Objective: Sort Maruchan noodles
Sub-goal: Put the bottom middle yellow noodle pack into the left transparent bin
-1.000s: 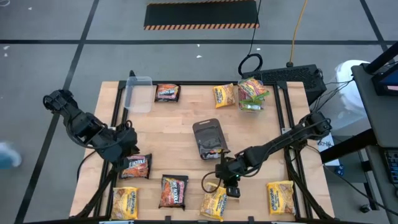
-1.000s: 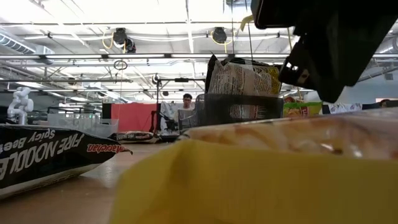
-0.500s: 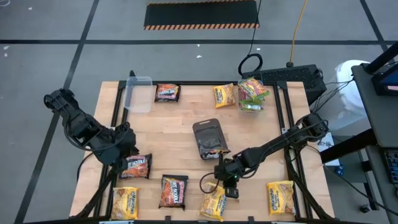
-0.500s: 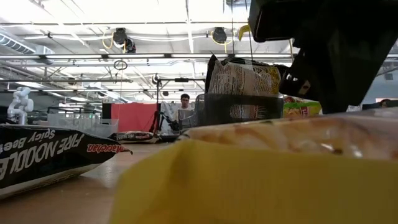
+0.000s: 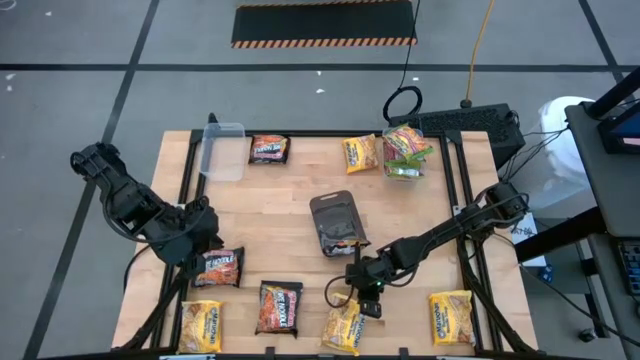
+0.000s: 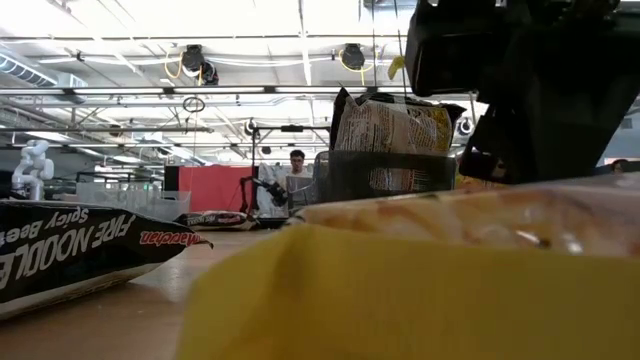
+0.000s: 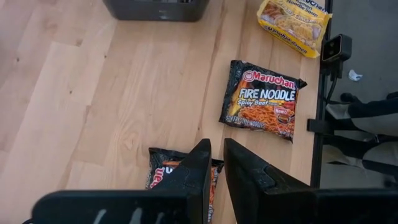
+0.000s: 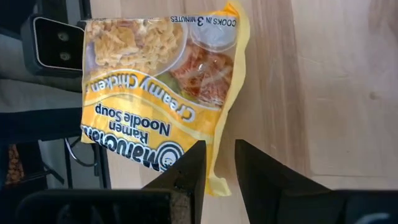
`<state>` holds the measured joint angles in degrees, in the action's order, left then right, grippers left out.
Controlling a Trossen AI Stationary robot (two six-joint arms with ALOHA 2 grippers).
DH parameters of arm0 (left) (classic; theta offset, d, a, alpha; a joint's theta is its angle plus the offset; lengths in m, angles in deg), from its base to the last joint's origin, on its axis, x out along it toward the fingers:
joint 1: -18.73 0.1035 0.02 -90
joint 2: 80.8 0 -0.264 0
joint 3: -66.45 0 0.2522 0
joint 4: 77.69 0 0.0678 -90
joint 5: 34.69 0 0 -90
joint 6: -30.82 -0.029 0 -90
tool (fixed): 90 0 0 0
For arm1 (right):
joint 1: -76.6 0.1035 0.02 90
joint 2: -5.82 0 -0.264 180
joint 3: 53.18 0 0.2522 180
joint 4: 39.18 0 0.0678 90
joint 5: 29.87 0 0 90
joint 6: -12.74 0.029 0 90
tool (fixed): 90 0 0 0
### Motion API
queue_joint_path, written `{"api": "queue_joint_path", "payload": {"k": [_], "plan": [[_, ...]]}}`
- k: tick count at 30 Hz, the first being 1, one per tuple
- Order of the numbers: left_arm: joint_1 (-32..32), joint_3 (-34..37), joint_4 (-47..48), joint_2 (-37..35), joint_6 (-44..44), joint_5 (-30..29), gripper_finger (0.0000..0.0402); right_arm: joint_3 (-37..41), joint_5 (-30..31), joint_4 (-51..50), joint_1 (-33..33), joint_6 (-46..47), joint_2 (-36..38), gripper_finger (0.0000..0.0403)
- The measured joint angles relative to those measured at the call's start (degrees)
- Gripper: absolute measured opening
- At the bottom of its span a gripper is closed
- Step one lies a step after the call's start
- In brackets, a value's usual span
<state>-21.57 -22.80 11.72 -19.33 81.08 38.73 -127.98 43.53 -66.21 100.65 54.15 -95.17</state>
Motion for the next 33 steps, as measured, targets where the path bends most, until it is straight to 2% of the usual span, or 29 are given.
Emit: {"api": "queue_joint_path", "payload": {"k": [12, 33], "plan": [[0.02, 0.00, 0.00, 0.00, 0.06, 0.00, 0.0049, 4.45, 0.00, 8.72, 0.00, 3.37, 0.00, 0.0080], [0.02, 0.00, -0.04, 0.00, 0.24, 0.00, 0.0049, 4.55, -0.19, 8.50, 0.04, 3.14, -1.19, 0.0080]]}}
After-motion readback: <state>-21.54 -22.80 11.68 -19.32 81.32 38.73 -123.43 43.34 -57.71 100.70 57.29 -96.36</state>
